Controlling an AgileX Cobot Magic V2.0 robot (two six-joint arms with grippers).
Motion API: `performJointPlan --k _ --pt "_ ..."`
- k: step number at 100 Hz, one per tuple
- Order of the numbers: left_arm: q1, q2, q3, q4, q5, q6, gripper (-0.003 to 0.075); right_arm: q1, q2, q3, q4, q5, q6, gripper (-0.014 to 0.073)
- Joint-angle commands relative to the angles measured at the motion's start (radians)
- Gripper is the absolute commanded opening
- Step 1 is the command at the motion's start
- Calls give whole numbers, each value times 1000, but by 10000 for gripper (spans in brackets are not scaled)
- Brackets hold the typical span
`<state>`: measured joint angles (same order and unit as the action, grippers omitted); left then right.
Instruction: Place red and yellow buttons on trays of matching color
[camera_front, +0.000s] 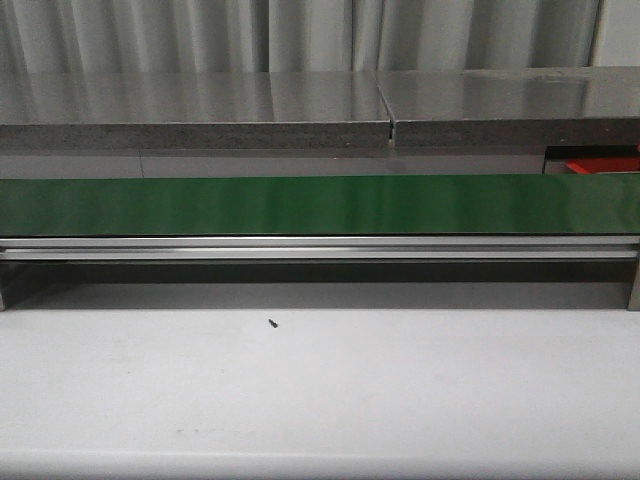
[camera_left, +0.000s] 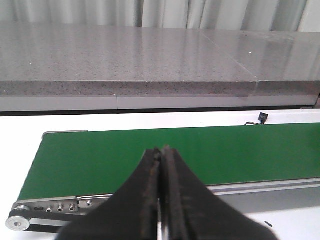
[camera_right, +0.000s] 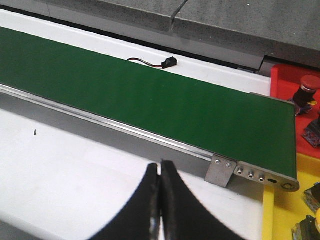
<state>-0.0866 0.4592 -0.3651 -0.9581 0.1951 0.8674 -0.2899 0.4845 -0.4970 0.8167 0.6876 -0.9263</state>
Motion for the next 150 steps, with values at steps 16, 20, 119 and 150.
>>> performJointPlan --k 16,20,119,150 --pt "-8 5 -27 -19 -47 -3 -19 38 -14 -23 13 -85 -8 -68" --pt "-8 5 -27 -19 -47 -3 -19 57 -24 -23 6 -93 -8 -68" --pt "-8 5 -27 -19 -47 -3 -19 258 -425 400 -817 -548 844 -68" --pt "-8 5 -27 -19 -47 -3 -19 258 -512 522 -864 -593 926 -68"
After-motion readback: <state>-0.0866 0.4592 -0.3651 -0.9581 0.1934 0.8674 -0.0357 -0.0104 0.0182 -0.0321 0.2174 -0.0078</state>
